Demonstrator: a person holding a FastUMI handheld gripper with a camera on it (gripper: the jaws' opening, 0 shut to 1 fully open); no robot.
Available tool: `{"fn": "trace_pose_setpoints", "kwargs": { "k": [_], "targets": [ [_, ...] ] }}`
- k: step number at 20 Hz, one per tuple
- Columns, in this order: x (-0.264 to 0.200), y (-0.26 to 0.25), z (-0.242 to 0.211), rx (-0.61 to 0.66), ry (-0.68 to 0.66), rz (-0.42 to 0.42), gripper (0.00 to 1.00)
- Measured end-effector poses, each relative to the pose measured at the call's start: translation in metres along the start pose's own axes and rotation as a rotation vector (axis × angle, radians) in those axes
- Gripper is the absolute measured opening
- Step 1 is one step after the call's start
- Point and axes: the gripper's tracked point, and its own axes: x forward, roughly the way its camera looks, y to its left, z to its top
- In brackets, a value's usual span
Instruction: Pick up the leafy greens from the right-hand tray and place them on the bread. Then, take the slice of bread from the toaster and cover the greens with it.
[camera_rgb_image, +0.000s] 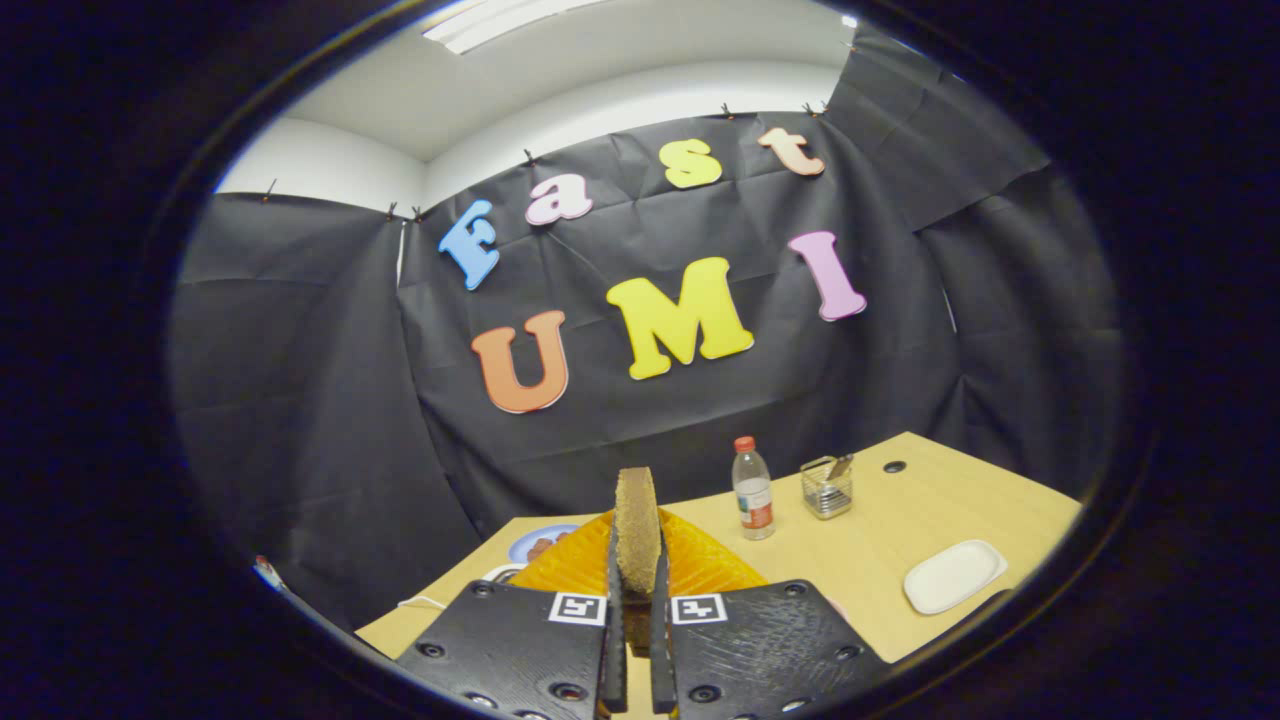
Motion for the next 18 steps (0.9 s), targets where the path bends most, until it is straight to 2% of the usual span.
{"fn": "trace_pose_setpoints", "kwargs": {
  "k": [5, 8, 18],
  "targets": [
    [-0.001, -0.064, -0.008, 0.036, 0.029, -0.07, 0.09],
    [0.004, -0.083, -0.02, 0.039, 0.054, -0.083, 0.09],
    [0.036, -0.08, -0.075, 0.029, 0.145, -0.037, 0.09]
  ]
}}
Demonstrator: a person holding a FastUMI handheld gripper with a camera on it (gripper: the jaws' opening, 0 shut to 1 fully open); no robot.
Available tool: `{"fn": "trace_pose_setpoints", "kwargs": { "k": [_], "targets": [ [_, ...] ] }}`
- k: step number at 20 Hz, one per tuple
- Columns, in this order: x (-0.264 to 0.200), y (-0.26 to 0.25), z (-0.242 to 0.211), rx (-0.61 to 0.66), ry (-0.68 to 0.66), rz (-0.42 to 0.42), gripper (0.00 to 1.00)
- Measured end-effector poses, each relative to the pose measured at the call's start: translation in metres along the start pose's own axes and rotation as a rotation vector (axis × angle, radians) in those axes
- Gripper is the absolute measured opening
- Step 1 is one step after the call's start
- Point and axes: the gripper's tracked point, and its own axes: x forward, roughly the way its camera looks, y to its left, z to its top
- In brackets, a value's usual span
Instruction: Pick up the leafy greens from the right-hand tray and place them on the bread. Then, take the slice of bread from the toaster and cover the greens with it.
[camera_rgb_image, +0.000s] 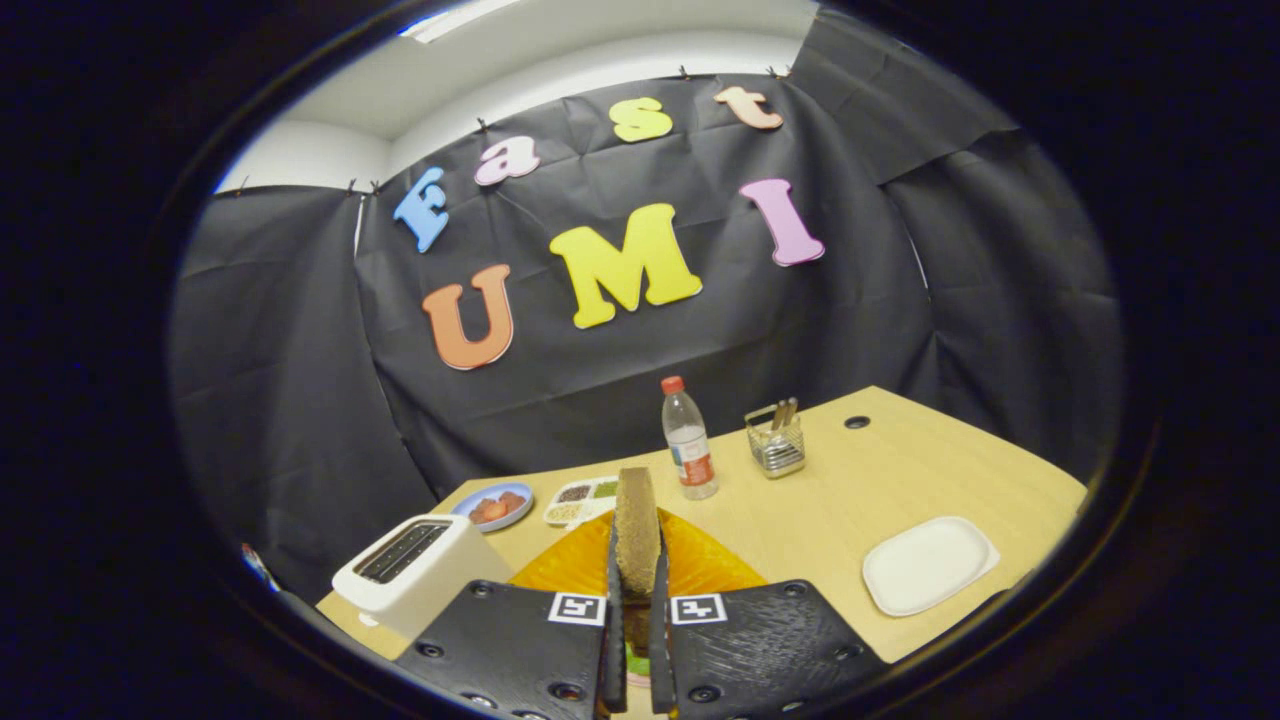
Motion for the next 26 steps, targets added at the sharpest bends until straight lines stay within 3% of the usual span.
{"fn": "trace_pose_setpoints", "kwargs": {
  "k": [8, 14, 21, 26],
  "targets": [
    [0.037, 0.011, -0.04, 0.033, 0.077, 0.03, 0.09],
    [0.049, 0.017, -0.07, 0.172, 0.124, 0.071, 0.09],
    [0.057, -0.021, -0.098, 0.238, 0.162, 0.003, 0.09],
    [0.055, -0.047, -0.109, 0.203, 0.19, -0.037, 0.37]
  ]
}}
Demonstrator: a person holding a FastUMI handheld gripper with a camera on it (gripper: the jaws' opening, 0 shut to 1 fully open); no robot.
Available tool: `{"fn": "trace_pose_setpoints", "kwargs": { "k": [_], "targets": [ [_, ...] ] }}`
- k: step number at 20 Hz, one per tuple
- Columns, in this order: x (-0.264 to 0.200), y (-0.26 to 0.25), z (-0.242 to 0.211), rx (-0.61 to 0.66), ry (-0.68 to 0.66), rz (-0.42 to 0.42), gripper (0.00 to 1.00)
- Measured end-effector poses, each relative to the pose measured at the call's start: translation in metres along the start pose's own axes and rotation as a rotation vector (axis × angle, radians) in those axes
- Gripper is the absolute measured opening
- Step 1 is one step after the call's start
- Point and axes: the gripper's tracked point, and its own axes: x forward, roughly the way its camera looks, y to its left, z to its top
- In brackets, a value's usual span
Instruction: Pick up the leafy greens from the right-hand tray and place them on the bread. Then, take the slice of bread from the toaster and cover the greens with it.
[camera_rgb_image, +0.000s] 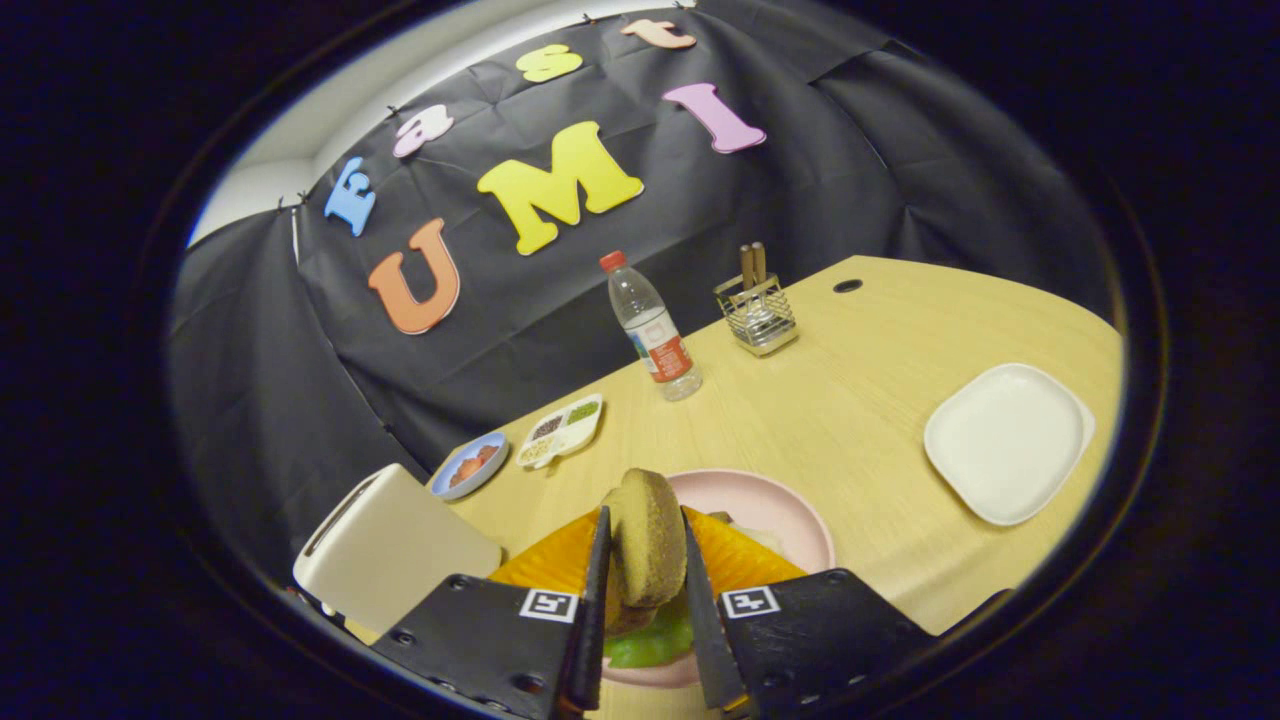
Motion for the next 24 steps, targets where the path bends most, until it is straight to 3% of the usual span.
{"fn": "trace_pose_setpoints", "kwargs": {
  "k": [4, 9, 15, 19, 24],
  "targets": [
    [-0.005, -0.019, 0.006, -0.058, -0.02, -0.037, 0.72],
    [-0.038, -0.043, 0.04, -0.172, -0.149, -0.075, 0.94],
    [-0.113, -0.058, 0.097, -0.363, -0.343, -0.134, 0.95],
    [-0.165, -0.063, 0.12, -0.37, -0.425, -0.124, 0.95],
    [-0.198, -0.078, 0.137, -0.32, -0.473, -0.13, 0.95]
  ]
}}
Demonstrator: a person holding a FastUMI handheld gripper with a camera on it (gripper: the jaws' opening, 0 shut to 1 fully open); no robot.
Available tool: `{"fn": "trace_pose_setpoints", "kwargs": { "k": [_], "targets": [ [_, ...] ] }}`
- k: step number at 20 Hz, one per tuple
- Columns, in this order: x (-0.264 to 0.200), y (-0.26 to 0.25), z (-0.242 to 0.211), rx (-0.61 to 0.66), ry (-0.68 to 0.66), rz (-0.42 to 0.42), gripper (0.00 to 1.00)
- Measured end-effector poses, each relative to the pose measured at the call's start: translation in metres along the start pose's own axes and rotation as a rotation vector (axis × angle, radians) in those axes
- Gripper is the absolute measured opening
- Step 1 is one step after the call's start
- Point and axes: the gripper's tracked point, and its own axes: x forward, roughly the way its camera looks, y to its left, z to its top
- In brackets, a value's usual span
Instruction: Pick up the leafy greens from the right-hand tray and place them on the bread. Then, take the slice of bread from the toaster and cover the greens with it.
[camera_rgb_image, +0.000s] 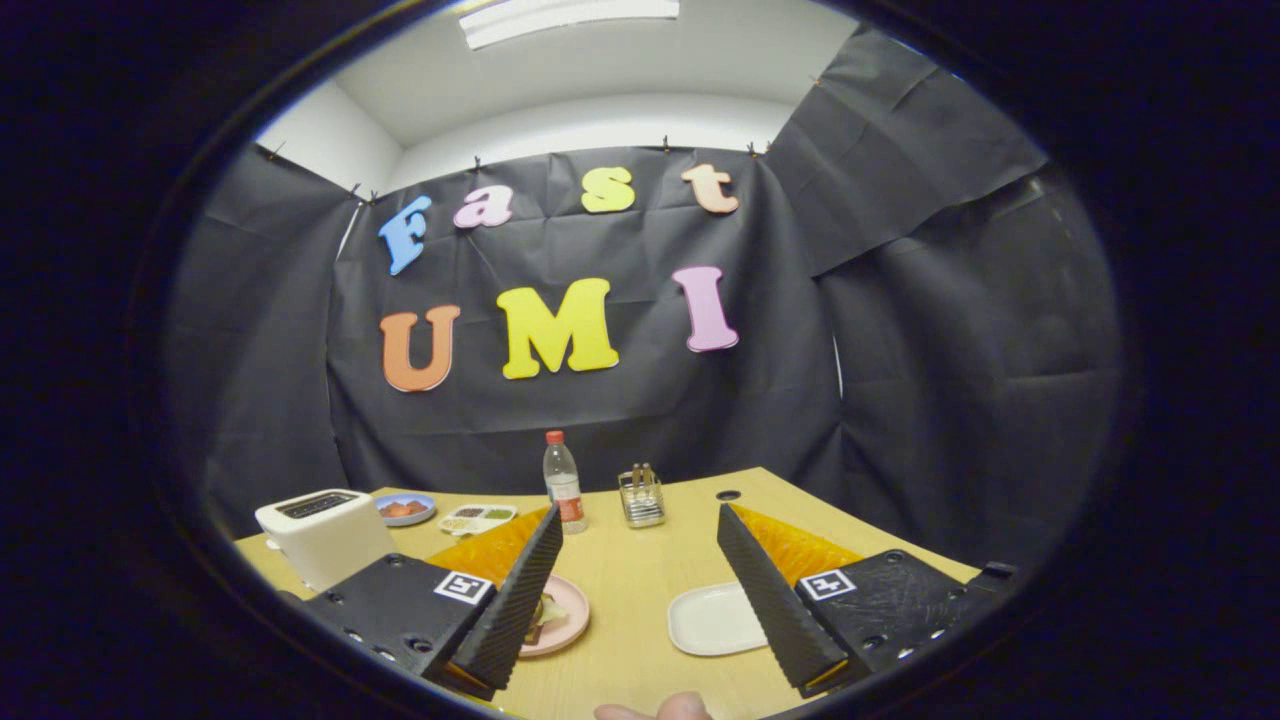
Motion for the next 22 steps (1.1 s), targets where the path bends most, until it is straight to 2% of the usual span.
{"fn": "trace_pose_setpoints", "kwargs": {
  "k": [14, 22],
  "targets": [
    [-0.033, -0.007, 0.026, 0.042, -0.056, 0.004, 0.96],
    [-0.042, -0.017, 0.059, -0.009, -0.11, -0.017, 0.95]
  ]
}}
